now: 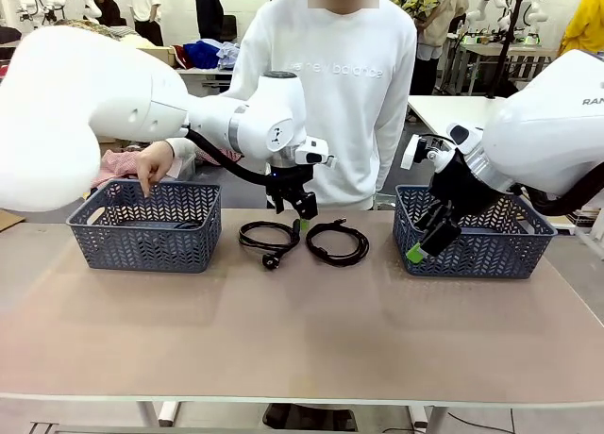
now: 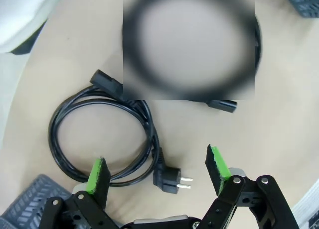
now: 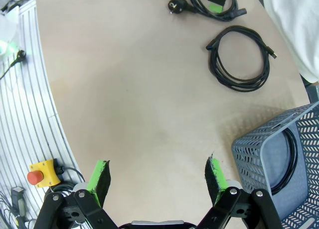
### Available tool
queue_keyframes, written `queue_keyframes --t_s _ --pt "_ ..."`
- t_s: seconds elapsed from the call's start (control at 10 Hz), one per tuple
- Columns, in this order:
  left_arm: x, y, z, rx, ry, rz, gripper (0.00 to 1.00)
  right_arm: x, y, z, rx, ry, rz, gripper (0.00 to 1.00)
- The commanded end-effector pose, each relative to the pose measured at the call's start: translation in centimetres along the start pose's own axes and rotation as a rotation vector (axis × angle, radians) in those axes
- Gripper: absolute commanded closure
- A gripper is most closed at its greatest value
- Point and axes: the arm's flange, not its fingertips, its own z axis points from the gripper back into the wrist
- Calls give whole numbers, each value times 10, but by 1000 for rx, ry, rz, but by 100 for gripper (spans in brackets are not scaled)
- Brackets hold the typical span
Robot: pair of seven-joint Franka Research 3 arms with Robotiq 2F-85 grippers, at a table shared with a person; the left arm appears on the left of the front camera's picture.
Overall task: Organize the cables according to human instructions.
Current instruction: Pick up a bundle of cables and place it in the basket indicated by the human.
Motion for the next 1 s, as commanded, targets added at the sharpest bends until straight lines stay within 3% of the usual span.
queue_keyframes --t_s 0.0,0.9 --pt "3 5 -3 40 26 53 0 2 0 1 -1 2 -2 0" --pt "-3 15 -23 21 32 62 0 2 0 1 -1 2 -2 0"
